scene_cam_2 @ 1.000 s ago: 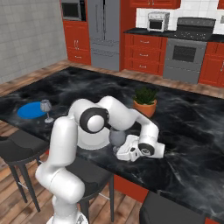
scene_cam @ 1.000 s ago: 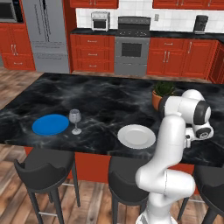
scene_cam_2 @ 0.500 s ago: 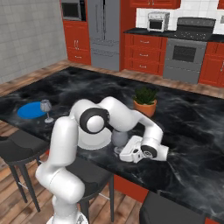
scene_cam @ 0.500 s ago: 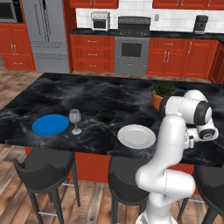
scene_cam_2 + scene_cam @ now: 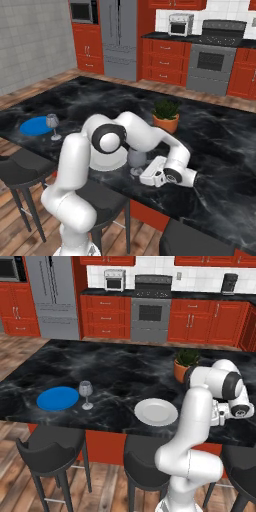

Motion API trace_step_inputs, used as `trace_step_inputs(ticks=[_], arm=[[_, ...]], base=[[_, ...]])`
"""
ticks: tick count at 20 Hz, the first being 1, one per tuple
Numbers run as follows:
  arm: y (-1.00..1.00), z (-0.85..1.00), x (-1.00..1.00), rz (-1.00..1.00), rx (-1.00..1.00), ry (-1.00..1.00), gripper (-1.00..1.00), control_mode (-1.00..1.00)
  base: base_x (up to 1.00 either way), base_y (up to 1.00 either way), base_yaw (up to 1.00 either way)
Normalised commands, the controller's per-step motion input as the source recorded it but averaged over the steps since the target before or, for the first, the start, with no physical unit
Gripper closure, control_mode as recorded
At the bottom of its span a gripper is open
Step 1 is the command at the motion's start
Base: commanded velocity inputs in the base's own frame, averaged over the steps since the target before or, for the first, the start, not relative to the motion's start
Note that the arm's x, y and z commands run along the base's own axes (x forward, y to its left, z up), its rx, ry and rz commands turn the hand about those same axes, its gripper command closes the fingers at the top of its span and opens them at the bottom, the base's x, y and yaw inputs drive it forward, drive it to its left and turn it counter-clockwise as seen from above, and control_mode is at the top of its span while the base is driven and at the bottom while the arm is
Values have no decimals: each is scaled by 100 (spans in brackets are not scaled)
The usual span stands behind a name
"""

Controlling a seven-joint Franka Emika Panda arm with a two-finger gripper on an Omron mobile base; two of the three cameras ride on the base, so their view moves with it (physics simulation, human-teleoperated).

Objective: Retrieve the wine glasses from the counter and place one next to each plate.

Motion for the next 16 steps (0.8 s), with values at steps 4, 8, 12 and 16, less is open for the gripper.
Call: trace_step_inputs(ticks=[4, 8, 12, 16], arm=[[-22, 1, -7, -4, 0, 0, -100, -100], [-11, 21, -56, -2, 0, -5, -100, -100], [0, 45, -70, 0, 0, -13, -100, -100], [0, 82, -79, 0, 0, -21, -100, -100]], base=[[0, 0, 0], [0, 0, 0], [0, 0, 0], [0, 0, 0]])
